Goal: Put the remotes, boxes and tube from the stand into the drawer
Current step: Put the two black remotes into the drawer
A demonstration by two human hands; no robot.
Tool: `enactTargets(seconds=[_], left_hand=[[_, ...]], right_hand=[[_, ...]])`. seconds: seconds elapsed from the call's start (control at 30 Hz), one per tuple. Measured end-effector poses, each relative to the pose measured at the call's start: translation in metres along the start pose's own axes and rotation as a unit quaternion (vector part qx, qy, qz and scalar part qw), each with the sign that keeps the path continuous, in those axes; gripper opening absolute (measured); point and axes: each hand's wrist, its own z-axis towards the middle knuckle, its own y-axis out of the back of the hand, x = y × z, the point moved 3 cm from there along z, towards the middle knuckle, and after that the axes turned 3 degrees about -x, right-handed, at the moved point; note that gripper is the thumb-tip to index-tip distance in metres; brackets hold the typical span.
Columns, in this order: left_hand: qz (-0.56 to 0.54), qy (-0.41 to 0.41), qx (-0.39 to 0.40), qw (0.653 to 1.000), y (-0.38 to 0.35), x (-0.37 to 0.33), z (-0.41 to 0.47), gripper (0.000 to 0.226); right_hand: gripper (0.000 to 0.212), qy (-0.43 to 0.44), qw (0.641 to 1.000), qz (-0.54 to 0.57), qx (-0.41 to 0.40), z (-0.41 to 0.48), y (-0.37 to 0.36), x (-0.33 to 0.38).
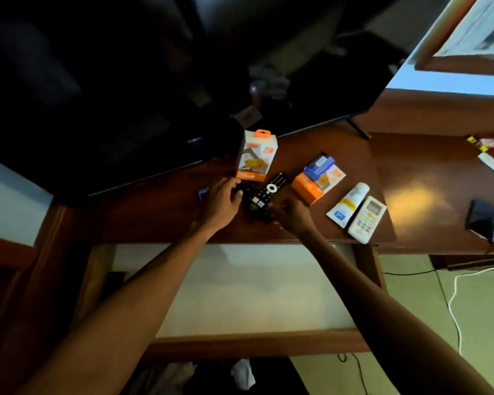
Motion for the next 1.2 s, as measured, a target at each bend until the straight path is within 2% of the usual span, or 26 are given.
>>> enactTargets(seconds=[0.1, 0.23, 0.3, 0.43, 0.53, 0.67, 0.77, 0.93, 1.07, 1.2], left_hand=[[0.001, 0.023, -0.008, 1.0, -0.008, -0.011, 0.003, 0.022], [0.015, 0.072, -0.033, 0.997, -0.005, -0.009, 0.008, 0.023], [0.018, 0.106, -0.044, 0.993, 0.0, -0.005, 0.01, 0.024], [0.022, 0.153, -0.053, 0.987, 0.005, -0.007, 0.01, 0.023], [0.018, 0.185, -0.043, 0.982, -0.004, -0.013, 0.013, 0.023], [0.014, 0.235, -0.031, 0.972, -0.029, -0.029, 0.02, 0.031], [0.016, 0.267, -0.029, 0.963, -0.055, -0.039, 0.015, 0.047], [0.018, 0.322, -0.03, 0.946, -0.091, -0.053, 0.004, 0.096], [0.017, 0.339, -0.059, 0.939, -0.097, -0.058, 0.002, 0.096], [0.013, 0.362, -0.023, 0.932, -0.093, -0.061, -0.016, 0.106]], right_hand=[[0.054, -0.031, 0.998, 0.023, -0.052, 0.024, 0.004, 0.012], [0.085, -0.112, 0.989, 0.095, -0.032, 0.048, -0.008, 0.03], [0.091, -0.149, 0.982, 0.115, -0.03, 0.058, -0.012, 0.032], [0.091, -0.176, 0.974, 0.139, -0.034, 0.066, -0.01, 0.03], [0.094, -0.16, 0.973, 0.164, -0.027, 0.062, -0.004, 0.02], [0.076, -0.096, 0.977, 0.192, -0.016, 0.042, 0.016, 0.007], [0.071, -0.034, 0.982, 0.186, -0.017, 0.031, 0.036, -0.009], [0.074, -0.001, 0.986, 0.16, -0.047, 0.022, 0.065, -0.037], [0.074, -0.005, 0.988, 0.149, -0.031, 0.015, 0.073, -0.051], [0.073, -0.002, 0.988, 0.153, -0.024, 0.007, 0.07, -0.051]])
